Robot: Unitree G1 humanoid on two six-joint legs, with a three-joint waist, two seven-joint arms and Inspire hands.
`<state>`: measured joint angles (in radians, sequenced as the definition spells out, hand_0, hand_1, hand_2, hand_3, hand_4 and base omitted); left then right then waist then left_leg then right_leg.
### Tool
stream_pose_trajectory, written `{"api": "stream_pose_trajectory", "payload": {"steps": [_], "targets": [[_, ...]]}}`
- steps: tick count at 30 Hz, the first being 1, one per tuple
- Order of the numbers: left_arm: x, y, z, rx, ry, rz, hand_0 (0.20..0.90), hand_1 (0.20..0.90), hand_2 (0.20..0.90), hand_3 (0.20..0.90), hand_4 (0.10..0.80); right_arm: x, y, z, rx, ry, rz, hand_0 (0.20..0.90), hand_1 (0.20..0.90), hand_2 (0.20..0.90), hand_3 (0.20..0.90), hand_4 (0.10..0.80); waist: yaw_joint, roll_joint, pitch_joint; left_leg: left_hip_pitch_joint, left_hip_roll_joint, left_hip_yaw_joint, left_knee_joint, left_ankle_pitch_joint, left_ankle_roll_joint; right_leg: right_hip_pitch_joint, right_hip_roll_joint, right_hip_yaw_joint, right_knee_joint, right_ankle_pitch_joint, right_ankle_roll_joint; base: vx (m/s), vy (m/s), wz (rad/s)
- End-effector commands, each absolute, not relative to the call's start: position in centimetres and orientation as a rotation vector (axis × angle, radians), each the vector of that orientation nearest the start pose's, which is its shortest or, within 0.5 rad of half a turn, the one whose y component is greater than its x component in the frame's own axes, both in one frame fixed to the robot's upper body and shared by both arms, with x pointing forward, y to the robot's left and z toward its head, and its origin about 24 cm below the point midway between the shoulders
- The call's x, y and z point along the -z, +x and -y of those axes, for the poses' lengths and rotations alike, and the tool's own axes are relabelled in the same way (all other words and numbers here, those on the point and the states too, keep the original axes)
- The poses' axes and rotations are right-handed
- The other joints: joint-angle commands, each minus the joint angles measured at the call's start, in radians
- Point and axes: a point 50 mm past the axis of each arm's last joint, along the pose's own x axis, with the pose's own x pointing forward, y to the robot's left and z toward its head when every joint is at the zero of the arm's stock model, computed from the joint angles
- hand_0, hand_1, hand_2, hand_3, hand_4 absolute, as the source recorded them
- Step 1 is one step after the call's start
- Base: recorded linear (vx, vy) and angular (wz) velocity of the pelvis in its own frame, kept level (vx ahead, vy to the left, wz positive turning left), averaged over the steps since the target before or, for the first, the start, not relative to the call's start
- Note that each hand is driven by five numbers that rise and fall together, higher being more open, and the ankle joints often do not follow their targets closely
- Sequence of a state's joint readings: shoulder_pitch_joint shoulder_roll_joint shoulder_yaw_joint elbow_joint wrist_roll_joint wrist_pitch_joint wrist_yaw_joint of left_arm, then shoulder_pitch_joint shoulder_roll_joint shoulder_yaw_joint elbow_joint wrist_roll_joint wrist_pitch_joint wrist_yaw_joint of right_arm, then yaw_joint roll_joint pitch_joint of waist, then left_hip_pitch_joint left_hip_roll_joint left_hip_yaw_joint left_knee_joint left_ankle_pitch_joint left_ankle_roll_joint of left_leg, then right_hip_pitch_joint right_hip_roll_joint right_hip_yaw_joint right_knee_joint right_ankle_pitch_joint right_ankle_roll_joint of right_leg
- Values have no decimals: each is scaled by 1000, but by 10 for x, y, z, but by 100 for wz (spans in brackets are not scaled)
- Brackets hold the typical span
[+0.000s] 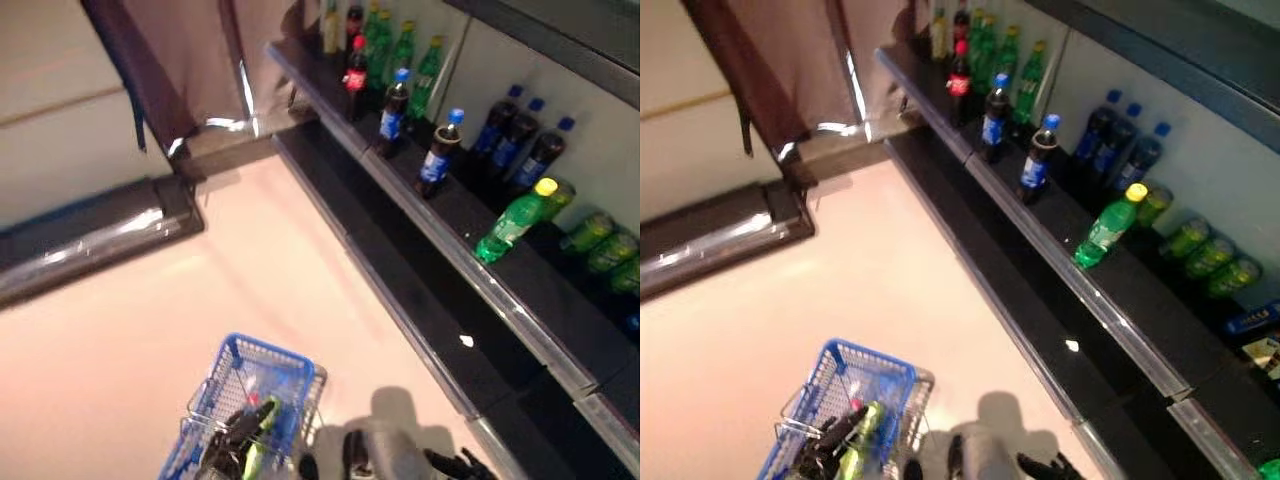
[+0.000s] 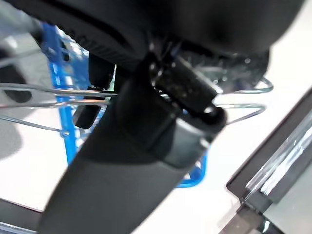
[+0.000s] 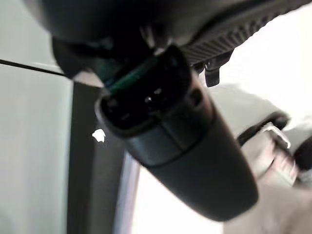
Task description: Pick up the drink and place into the basket.
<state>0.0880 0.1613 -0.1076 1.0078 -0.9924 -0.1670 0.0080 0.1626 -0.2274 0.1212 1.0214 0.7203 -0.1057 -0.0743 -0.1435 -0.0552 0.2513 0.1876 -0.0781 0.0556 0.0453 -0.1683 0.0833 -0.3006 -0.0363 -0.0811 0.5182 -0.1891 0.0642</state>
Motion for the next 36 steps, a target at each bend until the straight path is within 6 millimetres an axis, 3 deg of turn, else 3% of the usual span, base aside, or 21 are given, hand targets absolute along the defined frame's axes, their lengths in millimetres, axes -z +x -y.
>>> {"api": "stream_pose_trajectory", "payload": {"steps": [1, 2, 4, 7, 9, 11, 14, 15, 17, 19, 21, 22, 24, 26, 27, 28, 29, 30, 33, 36], "targets": [[130, 139, -208, -440, -592, -623, 300, 300, 300, 200, 100, 154, 63, 246, 605, 336, -1002, 900, 900, 900, 900, 800, -14, -9, -95, 48, -41, -11, 317, 22, -98, 69, 68, -19, -445, 364, 4, 754, -63, 58], [130, 141, -203, -444, -629, -617, 300, 300, 300, 200, 100, 154, 65, 243, 591, 313, -1006, 900, 900, 900, 900, 800, -18, -11, -107, 25, -35, 13, 478, 128, -140, 109, 71, -34, -438, 329, -24, 474, -83, 80], [127, 145, -199, -408, -609, -598, 300, 300, 300, 200, 100, 151, 68, 246, 533, 254, -990, 900, 900, 900, 900, 800, -9, -34, -111, -81, -13, 62, 691, 244, -174, 183, 62, -50, -456, 298, -58, 498, -114, 84], [121, 155, -200, -394, -610, -557, 300, 300, 300, 200, 100, 145, 80, 253, 489, 214, -948, 900, 900, 900, 900, 800, 51, -59, -75, -349, 14, 78, 775, 201, -128, 276, 59, 9, -466, 257, -68, 351, -14, -13], [119, 156, -207, -410, -634, -545, 300, 300, 300, 200, 100, 142, 92, 256, 462, 199, -921, 900, 900, 900, 900, 800, 84, -61, -58, -375, 47, 64, 613, 179, -101, 323, 66, 70, -471, 231, -63, 386, 151, -78], [122, 149, -215, -447, -662, -557, 300, 300, 300, 200, 100, 142, 98, 256, 470, 204, -922, 900, 900, 900, 900, 800, 94, -55, -64, -327, 130, 70, 305, 182, -100, 348, 74, 112, -468, 194, -46, 486, 286, -65], [129, 135, -219, -527, -736, -578, 300, 300, 300, 200, 100, 144, 89, 256, 475, 207, -940, 900, 900, 900, 900, 800, 110, -37, -77, -306, 228, -21, 9, 264, -144, 369, 82, 172, -445, 150, -25, 490, 358, -35], [131, 129, -220, -553, -753, -577, 300, 300, 300, 200, 100, 145, 85, 257, 464, 207, -944, 900, 900, 900, 900, 800, 119, -32, -78, -300, 254, -75, -76, 293, -159, 379, 81, 207, -433, 133, -19, 452, 361, -47], [135, 121, -218, -591, -777, -571, 300, 300, 300, 200, 100, 147, 78, 257, 462, 220, -957, 900, 900, 900, 900, 800, 128, -30, -78, -309, 273, -140, -78, 299, -166, 398, 62, 262, -410, 105, -6, 448, 459, -73], [136, 119, -216, -602, -777, -571, 300, 300, 300, 200, 100, 149, 73, 256, 472, 242, -969, 900, 900, 900, 900, 800, 129, -27, -78, -313, 274, -147, -33, 287, -165, 410, 38, 277, -395, 84, 8, 345, 466, -97], [132, 134, -216, -556, -721, -579, 300, 300, 300, 200, 100, 152, 70, 253, 486, 268, -980, 900, 900, 900, 900, 800, 118, -9, -76, -311, 249, -135, 64, 239, -167, 388, -38, 255, -324, 55, 55, 386, 620, -95], [130, 137, -216, -533, -688, -589, 300, 300, 300, 200, 100, 152, 68, 251, 498, 279, -978, 900, 900, 900, 900, 800, 114, -8, -74, -314, 235, -120, 95, 220, -162, 389, -59, 242, -312, 54, 61, 310, 522, -89], [128, 143, -218, -499, -620, -602, 300, 300, 300, 200, 100, 154, 67, 246, 522, 309, -984, 900, 900, 900, 900, 800, 106, -6, -74, -309, 204, -81, 124, 192, -144, 369, -97, 208, -265, 85, 83, 213, 390, -32], [124, 145, -228, -503, -609, -587, 300, 300, 300, 200, 100, 153, 74, 236, 475, 291, -976, 900, 900, 900, 900, 800, 102, 9, -74, -251, 173, -23, 83, 181, -118, 294, -126, 131, -180, 170, 105, 189, 368, -14], [124, 145, -228, -503, -609, -587, 300, 300, 300, 200, 100, 153, 73, 236, 475, 291, -976, 900, 900, 900, 900, 800, 103, 8, -74, -249, 173, -21, 82, 181, -118, 294, -127, 132, -179, 169, 105, 138, 315, -40], [122, 143, -235, -523, -599, -571, 300, 300, 300, 200, 100, 151, 82, 232, 420, 245, -958, 900, 900, 900, 900, 800, 110, 22, -72, -211, 165, 12, 51, 177, -110, 250, -127, 78, -128, 191, 105, 105, 255, -56], [121, 142, -240, -528, -591, -564, 300, 300, 300, 200, 100, 149, 87, 230, 402, 230, -949, 900, 900, 900, 900, 800, 110, 30, -72, -193, 163, 36, 31, 175, -108, 234, -106, 52, -128, 181, 98, 192, 368, -84], [121, 141, -244, -532, -584, -564, 300, 300, 300, 200, 100, 149, 91, 229, 424, 253, -950, 900, 900, 900, 900, 800, 103, 33, -75, -184, 154, 65, 18, 170, -108, 228, -62, 29, -170, 162, 79, 174, 241, -94], [123, 136, -249, -547, -563, -586, 300, 300, 300, 200, 100, 152, 83, 232, 454, 272, -984, 900, 900, 900, 900, 800, 96, 15, -86, -164, 108, 121, 14, 153, -116, 258, 15, -61, -336, 148, 29, 255, 157, -69], [128, 129, -243, -544, -559, -607, 300, 300, 300, 200, 100, 153, 77, 237, 455, 276, -990, 900, 900, 900, 900, 800, 108, -22, -88, -155, 67, 189, 50, 124, -130, 288, 20, -152, -511, 235, 28, 252, 22, -38]]}}
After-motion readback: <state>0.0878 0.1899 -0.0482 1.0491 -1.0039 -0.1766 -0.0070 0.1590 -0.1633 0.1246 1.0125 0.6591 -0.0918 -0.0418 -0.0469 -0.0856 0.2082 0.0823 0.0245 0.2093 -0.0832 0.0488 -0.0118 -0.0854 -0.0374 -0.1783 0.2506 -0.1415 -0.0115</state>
